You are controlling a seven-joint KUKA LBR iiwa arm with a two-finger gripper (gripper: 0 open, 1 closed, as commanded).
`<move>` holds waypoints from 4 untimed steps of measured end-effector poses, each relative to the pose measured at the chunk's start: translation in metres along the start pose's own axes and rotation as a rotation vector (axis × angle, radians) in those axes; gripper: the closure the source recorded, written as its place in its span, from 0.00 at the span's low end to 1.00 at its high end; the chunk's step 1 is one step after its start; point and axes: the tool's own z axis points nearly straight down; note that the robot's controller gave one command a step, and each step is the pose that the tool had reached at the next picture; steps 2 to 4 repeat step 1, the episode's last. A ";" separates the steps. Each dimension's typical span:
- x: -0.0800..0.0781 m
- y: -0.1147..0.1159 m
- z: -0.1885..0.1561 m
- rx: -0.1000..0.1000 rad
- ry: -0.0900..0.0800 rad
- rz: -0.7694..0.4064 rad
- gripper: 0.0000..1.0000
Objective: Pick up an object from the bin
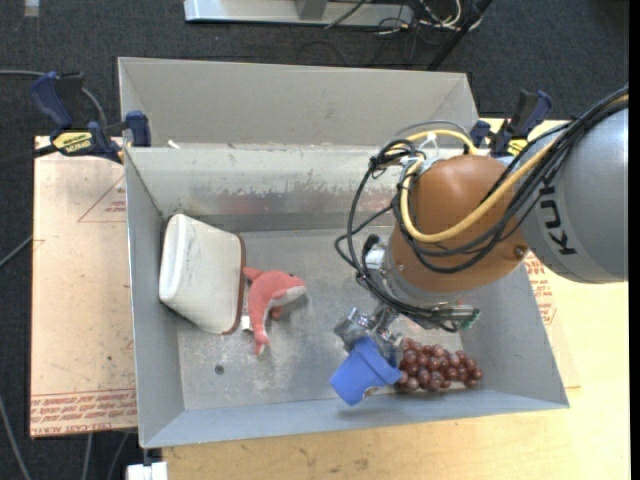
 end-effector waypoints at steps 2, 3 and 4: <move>-0.001 -0.001 -0.012 0.003 -0.004 0.001 1.00; -0.001 -0.001 -0.012 0.003 -0.004 0.001 1.00; -0.001 -0.001 -0.012 0.003 -0.004 0.001 1.00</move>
Offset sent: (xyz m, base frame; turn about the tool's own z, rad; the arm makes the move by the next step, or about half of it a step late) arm 0.0000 -0.0001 0.0009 0.0000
